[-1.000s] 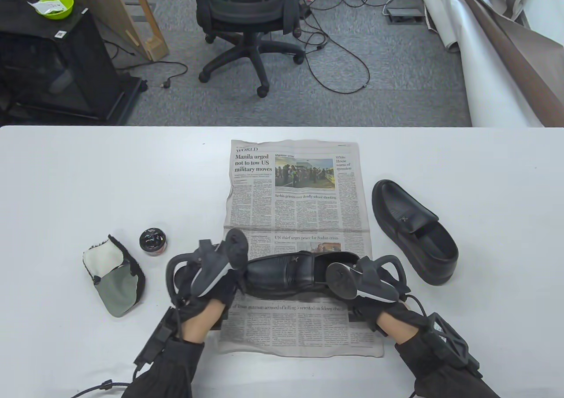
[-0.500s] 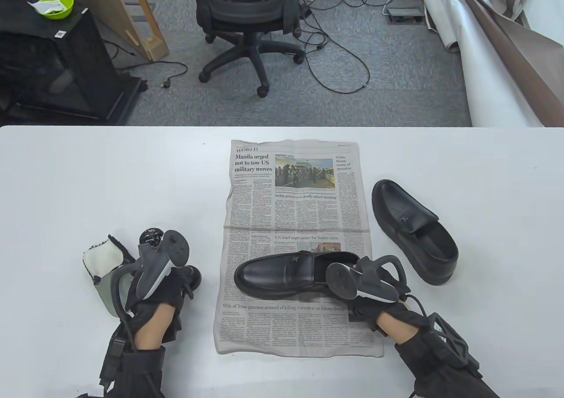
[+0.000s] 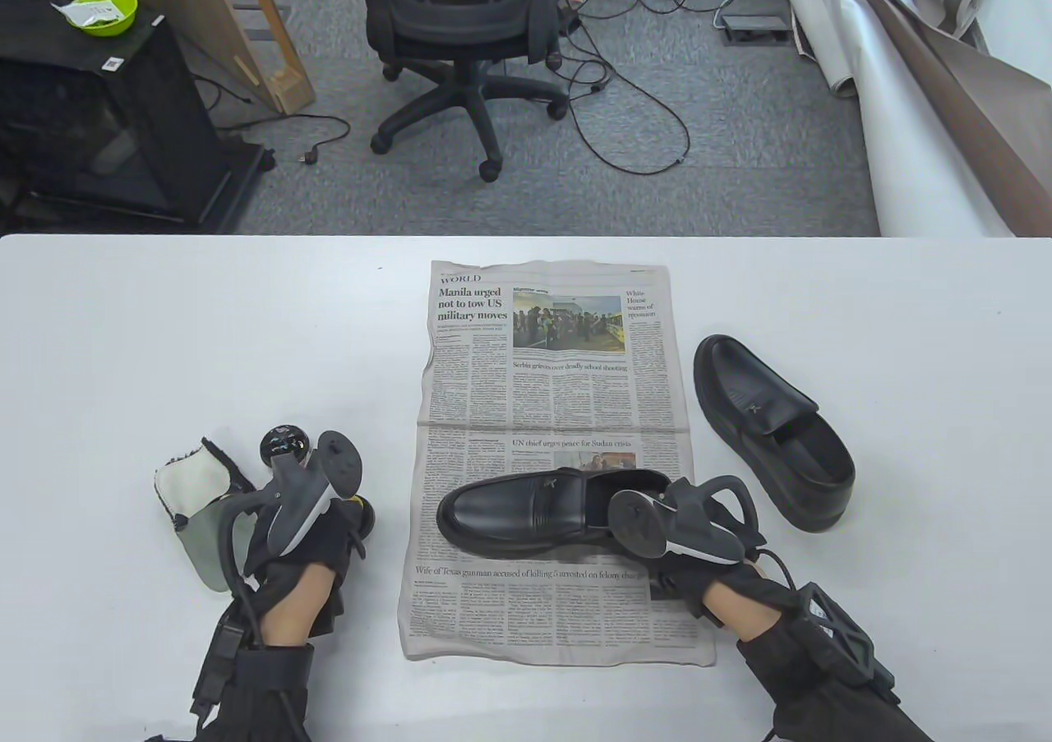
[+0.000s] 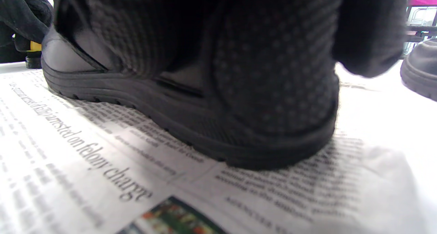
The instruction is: Dip and apply built-in sponge shoe polish on shoes
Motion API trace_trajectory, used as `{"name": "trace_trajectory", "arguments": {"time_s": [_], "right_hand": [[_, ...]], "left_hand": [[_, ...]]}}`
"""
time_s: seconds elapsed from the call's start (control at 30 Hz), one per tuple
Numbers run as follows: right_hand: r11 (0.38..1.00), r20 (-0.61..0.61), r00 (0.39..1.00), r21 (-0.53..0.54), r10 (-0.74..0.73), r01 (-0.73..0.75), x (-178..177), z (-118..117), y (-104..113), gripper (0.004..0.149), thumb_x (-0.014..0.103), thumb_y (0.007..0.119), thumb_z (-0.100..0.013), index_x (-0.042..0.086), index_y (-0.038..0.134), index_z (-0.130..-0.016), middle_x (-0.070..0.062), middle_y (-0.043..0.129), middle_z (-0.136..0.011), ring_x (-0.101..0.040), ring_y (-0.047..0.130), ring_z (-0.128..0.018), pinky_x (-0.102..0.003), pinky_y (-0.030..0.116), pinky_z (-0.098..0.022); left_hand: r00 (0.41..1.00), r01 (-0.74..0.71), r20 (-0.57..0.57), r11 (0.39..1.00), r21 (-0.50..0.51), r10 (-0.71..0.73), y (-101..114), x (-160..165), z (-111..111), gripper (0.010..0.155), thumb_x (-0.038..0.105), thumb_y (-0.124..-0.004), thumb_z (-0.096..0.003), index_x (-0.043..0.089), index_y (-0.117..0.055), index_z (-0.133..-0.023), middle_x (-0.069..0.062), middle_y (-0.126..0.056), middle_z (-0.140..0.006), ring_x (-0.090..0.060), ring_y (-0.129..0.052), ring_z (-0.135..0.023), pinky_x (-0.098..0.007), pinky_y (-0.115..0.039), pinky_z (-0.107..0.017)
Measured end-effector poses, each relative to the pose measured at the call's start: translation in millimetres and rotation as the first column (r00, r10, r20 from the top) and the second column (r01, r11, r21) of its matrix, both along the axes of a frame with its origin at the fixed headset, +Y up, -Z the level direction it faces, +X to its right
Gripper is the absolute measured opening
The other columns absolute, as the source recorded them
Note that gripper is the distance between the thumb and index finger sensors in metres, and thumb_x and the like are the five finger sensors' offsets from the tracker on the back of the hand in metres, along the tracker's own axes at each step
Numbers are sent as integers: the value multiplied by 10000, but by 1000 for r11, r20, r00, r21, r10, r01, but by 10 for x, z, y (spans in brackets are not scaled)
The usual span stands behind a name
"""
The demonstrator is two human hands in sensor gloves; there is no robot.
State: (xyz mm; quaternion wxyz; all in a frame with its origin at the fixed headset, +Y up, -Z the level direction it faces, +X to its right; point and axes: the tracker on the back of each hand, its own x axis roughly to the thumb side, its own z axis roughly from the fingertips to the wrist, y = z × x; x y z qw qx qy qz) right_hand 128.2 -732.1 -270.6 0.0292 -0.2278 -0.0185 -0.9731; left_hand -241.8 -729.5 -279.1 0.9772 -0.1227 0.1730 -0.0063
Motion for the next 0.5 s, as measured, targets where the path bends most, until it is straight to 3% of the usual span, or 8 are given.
{"name": "trace_trajectory", "arguments": {"time_s": [0.3,0.5], "right_hand": [[1000,-2,1000,10,4,-4,-1,12,0,434,539,848,-324,271,948,-650,20,979,-539,-61,1070,-172,-340,914,-355],[1000,-11,1000,11,13,-12,0,31,1,450,519,856,-331,267,927,-697,10,974,-561,-66,1077,-195,-345,912,-366]], "left_hand": [[996,84,-8,997,1,-84,32,55,33,569,540,-915,-404,161,-879,-828,-60,-1070,-634,-38,-1128,-285,-381,-918,-453],[996,93,-10,991,98,-93,314,104,194,645,589,-890,-398,146,-847,-865,-74,-1054,-665,-50,-1117,-301,-392,-905,-471]]}}
